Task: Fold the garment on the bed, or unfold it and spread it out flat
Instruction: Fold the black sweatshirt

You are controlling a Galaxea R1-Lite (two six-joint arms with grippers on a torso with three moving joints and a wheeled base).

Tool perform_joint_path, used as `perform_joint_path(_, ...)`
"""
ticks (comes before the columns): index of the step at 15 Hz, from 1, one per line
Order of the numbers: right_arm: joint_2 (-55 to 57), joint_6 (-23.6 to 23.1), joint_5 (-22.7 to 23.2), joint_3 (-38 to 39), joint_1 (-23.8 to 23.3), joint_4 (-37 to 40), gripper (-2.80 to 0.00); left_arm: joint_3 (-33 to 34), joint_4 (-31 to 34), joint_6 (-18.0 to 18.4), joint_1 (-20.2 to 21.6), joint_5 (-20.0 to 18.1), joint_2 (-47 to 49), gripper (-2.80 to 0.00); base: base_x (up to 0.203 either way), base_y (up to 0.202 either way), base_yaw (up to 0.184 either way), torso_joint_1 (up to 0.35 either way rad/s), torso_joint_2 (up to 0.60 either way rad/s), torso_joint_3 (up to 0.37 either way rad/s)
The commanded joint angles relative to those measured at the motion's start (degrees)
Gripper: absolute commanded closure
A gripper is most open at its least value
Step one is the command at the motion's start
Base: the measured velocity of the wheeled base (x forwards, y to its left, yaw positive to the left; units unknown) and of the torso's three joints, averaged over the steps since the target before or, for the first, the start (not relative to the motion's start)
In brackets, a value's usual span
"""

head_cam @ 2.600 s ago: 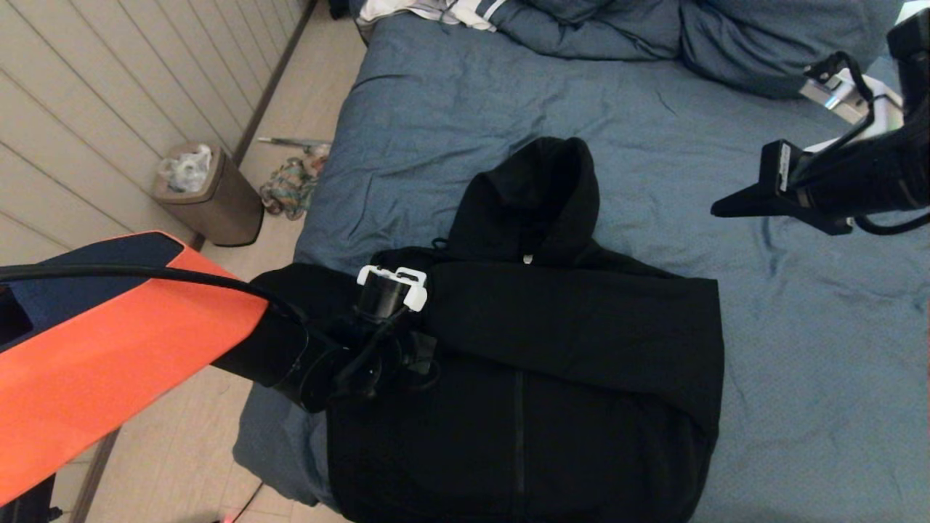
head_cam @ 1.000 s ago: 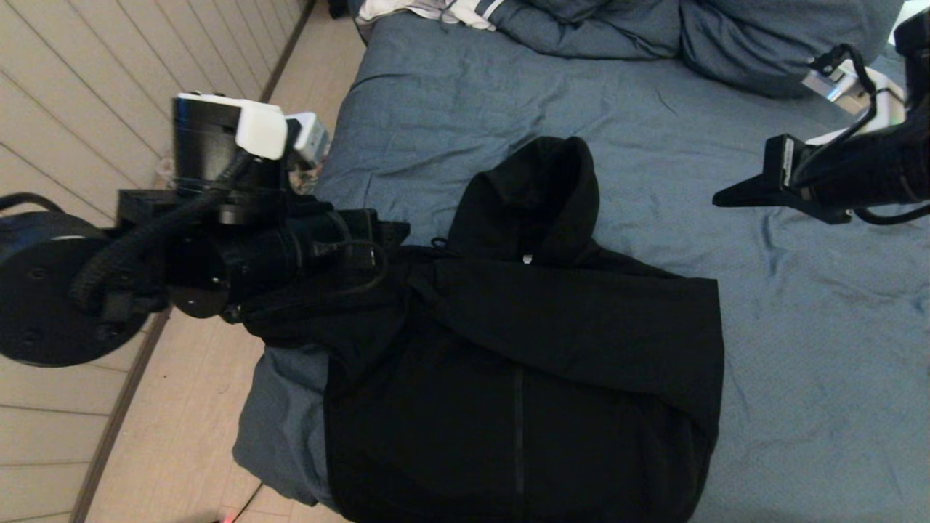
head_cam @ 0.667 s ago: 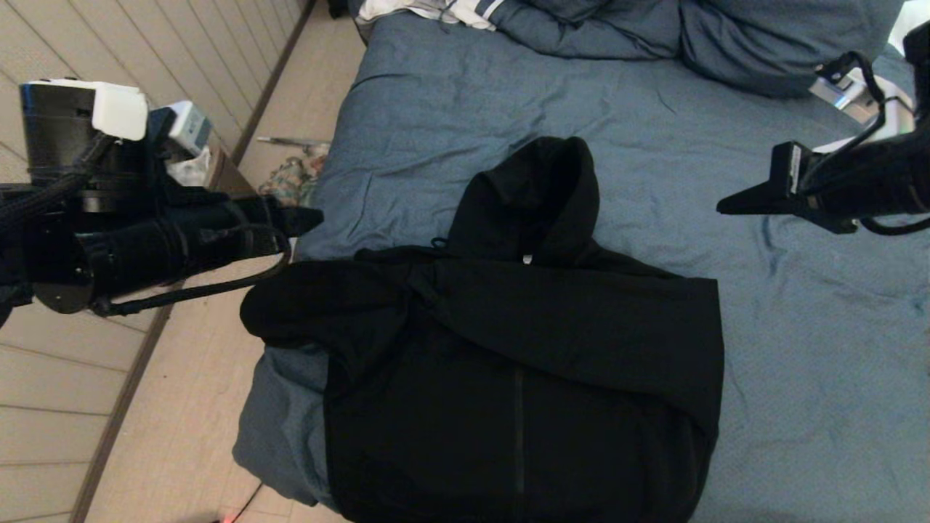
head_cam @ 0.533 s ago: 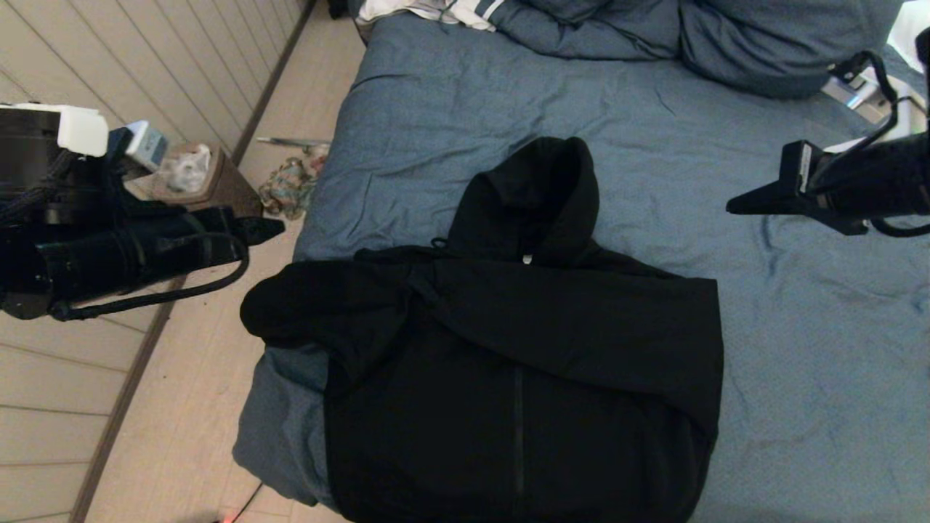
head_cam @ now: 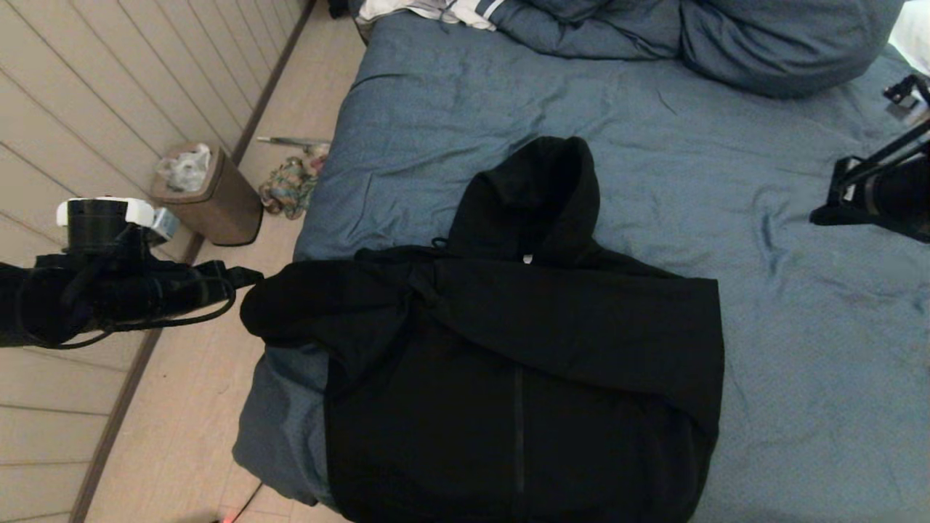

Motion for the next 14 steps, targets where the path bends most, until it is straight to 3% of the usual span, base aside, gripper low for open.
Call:
perform_joint_path(1,0.96,-0.22,-6.01,-1.53,-2.02,0.57,0.0,-3.29,-0.73,-0.11,0.49,-0.22,7.02,0.0,0.0,0.0,0.0,0.0,0.0,0.0)
perform_joint_path(4,0.49,0.11,-8.92,-5.4,-1.7,6.41,0.0,-6.27,-1.4,-1.64,2.75,-0.69,6.95,0.0,0.0,0.0,0.0,0.0,0.0,0.0)
perform_joint_path(7,0.64,-0.04,-15.44,-9.65,0.59,9.4,0.0,-6.1,-1.26,-2.95,3.69,-1.33,6.81,0.0,0.0,0.0,0.0,0.0,0.0,0.0)
perform_joint_path(10,1.14,-0.01,-15.98,-9.44,0.2,11.01,0.0,-5.07,0.45,-3.02,7.01,-1.32,8.31,0.0,0.0,0.0,0.0,0.0,0.0,0.0)
perform_joint_path(14,2.11,-0.53,-16.53,-10.27,0.16,11.02,0.0,-1.85,5.79,-4.35,7.05,-1.18,5.18,0.0,0.0,0.0,0.0,0.0,0.0,0.0)
